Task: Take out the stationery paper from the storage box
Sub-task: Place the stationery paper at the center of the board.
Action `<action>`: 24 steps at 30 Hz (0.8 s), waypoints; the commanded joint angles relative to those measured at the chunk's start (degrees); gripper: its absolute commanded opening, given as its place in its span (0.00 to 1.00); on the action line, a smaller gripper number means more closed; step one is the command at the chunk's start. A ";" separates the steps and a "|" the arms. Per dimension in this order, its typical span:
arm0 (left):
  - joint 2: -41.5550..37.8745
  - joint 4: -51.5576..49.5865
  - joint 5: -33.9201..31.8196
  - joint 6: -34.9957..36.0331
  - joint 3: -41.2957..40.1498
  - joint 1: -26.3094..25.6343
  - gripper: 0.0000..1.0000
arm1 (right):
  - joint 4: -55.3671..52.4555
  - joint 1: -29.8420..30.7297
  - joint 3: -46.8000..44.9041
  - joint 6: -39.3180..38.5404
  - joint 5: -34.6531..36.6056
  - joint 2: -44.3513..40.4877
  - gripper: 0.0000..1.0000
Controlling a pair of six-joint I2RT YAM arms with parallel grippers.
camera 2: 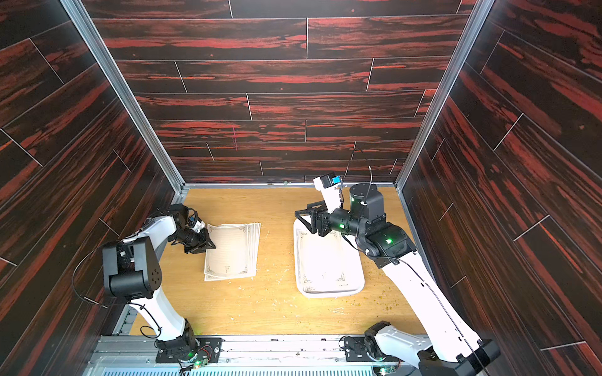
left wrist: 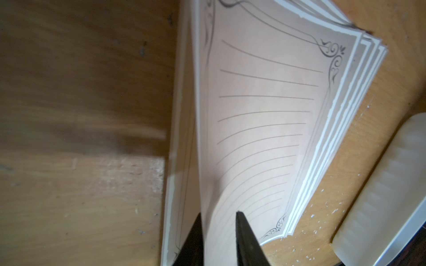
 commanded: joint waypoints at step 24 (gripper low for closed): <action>-12.71 3.27 -22.18 -0.90 -2.65 0.78 0.49 | -3.10 -0.14 1.81 0.94 5.27 -1.29 0.59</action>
